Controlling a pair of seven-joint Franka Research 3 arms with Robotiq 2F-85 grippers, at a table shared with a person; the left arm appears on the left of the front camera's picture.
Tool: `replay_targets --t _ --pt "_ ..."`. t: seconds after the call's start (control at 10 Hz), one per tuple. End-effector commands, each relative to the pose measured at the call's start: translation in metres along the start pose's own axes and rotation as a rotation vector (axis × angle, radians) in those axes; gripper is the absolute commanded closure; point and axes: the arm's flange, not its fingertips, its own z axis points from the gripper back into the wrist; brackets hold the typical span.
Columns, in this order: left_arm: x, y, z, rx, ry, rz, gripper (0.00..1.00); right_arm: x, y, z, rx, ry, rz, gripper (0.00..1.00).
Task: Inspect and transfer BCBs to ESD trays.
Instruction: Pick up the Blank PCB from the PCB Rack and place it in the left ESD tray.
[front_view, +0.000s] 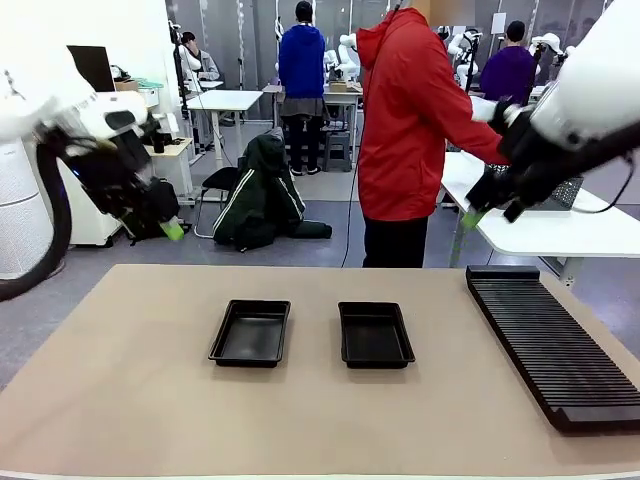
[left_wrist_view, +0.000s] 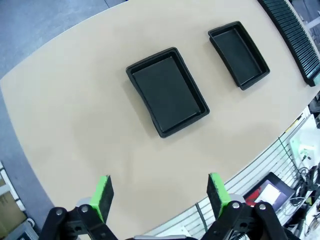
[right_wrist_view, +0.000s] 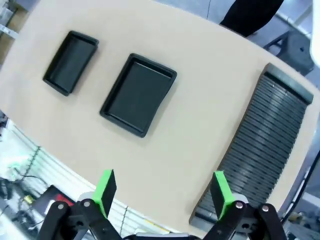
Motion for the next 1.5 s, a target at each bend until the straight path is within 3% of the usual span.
replay_targets --t 0.0,0.2,0.6,0.8,1.1,1.4 --pt "-0.006 0.006 0.028 -0.060 0.017 0.074 0.00 0.001 -0.029 0.041 0.128 0.042 -0.113 0.00" --pt "-0.014 0.016 0.061 -0.145 0.018 0.110 0.00 -0.001 -0.064 0.081 0.284 0.083 -0.211 0.00" --pt "-0.043 0.045 0.105 -0.251 -0.039 0.218 0.00 -0.027 -0.131 0.131 0.371 0.119 -0.385 0.00" --pt "-0.059 0.061 0.121 -0.306 -0.059 0.267 0.00 -0.048 -0.160 0.145 0.424 0.087 -0.471 0.00" --pt "-0.071 0.059 0.132 -0.339 -0.061 0.278 0.00 -0.065 -0.182 0.151 0.455 0.018 -0.546 0.00" --pt "-0.081 0.051 0.145 -0.320 -0.086 0.287 0.00 -0.069 -0.189 0.147 0.436 -0.035 -0.515 0.00"
